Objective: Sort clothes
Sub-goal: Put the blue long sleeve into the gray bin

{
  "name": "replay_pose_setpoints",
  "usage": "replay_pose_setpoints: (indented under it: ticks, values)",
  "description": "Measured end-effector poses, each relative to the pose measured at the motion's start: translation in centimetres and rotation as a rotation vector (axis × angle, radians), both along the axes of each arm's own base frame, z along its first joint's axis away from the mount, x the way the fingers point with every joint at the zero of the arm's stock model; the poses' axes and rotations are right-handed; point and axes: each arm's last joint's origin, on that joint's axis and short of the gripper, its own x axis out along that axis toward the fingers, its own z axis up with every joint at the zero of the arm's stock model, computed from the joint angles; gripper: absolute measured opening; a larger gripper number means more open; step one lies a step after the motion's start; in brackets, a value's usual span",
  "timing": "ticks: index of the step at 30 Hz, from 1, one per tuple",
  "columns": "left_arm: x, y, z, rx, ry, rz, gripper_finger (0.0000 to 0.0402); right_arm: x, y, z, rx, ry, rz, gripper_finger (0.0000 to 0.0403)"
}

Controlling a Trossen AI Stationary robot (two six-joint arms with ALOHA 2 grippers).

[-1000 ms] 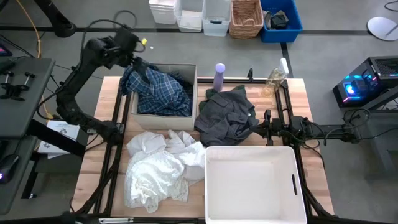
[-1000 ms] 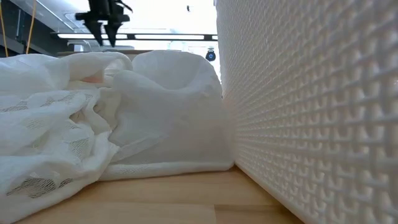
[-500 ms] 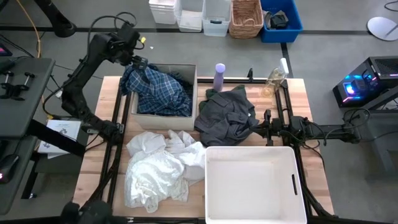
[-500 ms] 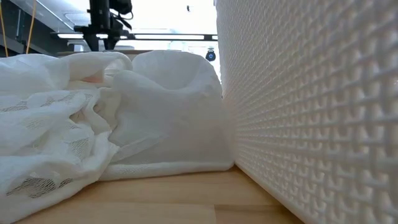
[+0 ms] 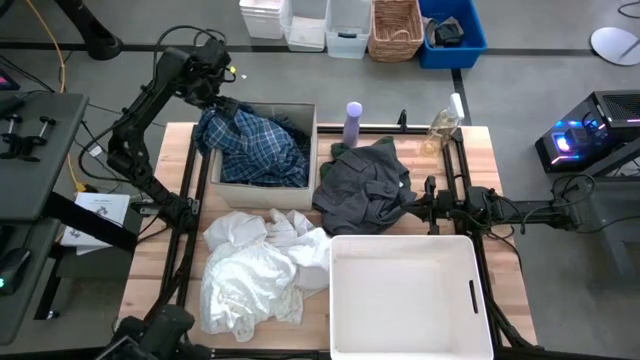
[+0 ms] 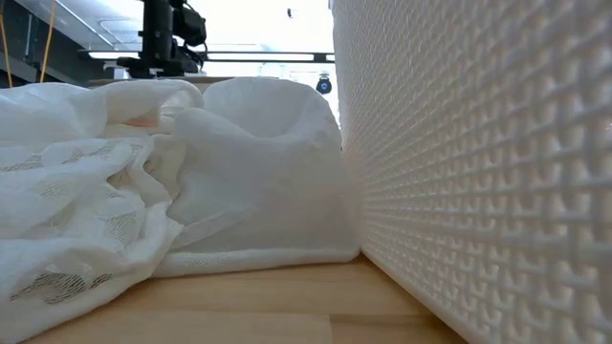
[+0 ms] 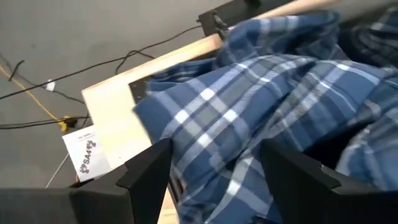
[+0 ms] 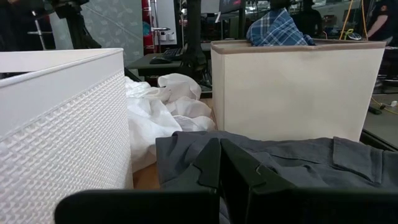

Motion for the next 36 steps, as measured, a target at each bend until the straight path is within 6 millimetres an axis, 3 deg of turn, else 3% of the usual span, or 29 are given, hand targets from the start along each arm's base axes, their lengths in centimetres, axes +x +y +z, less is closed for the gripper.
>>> replay_pose_setpoints:
  ticks: [8,11,15,20,23,26,31,33,36]
  values:
    - [0.7,1.0,-1.3,-0.058,0.011,-0.030,0.0228,0.0,0.0,0.0,0.000,0.000,0.000,0.0000]
    - [1.1,1.1,-1.5,-0.057,0.035,-0.047,0.0170,0.0,0.0,0.0,0.000,0.000,0.000,0.0000]
    - [1.1,0.9,-1.3,-0.056,0.032,-0.073,0.0031,0.0,0.0,0.0,0.000,0.000,0.000,0.0000]
    - [0.4,-0.2,0.6,0.025,0.004,-0.070,0.0005,0.0,0.0,0.0,0.000,0.000,0.000,0.0000]
    - [0.0,-1.4,3.2,0.154,-0.091,-0.061,0.0004,0.0,0.0,0.0,0.000,0.000,0.000,0.0000]
    - [0.2,-3.3,5.9,0.279,-0.298,-0.129,0.0003,0.0,0.0,0.0,0.000,0.000,0.000,0.0000]
    - [3.1,-7.3,9.1,0.355,-0.674,-0.380,0.0001,0.0,0.0,0.0,0.000,0.000,0.000,0.0000]
    - [4.9,-8.8,9.4,0.362,-0.746,-0.469,0.0001,0.0,0.0,0.0,0.000,0.000,0.000,0.0000]
    - [7.8,-10.8,7.7,0.300,-0.770,-0.587,0.0001,0.0,0.0,0.0,0.000,0.000,0.000,0.0000]
